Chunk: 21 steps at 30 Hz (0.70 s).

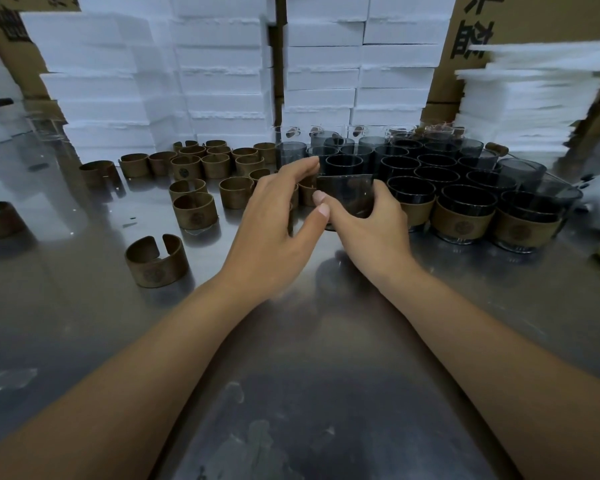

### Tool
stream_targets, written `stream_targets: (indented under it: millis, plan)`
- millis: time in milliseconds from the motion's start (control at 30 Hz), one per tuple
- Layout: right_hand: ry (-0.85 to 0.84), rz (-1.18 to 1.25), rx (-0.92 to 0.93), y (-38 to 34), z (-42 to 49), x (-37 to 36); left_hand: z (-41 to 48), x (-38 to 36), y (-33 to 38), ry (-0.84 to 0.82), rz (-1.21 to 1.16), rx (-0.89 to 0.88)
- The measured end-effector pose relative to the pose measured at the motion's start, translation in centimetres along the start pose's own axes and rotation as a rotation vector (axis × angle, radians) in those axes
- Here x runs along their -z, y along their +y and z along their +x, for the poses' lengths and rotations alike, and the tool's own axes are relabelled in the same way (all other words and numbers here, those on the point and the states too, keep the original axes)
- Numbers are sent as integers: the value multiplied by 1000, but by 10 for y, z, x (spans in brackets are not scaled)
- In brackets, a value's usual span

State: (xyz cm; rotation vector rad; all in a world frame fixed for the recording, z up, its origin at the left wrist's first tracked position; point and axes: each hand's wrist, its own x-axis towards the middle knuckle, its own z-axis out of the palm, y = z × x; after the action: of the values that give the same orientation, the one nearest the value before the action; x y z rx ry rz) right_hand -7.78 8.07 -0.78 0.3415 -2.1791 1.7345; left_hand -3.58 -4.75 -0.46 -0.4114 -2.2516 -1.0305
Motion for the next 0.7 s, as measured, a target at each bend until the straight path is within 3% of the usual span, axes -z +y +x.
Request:
stream_targets:
  millis: [467, 700]
  plan:
    - [-163, -58, 142, -1, -6, -3, 1, 1, 2, -81, -178, 154]
    - [-221, -77, 197, -1, -6, -3, 2, 2, 3, -95, -170, 113]
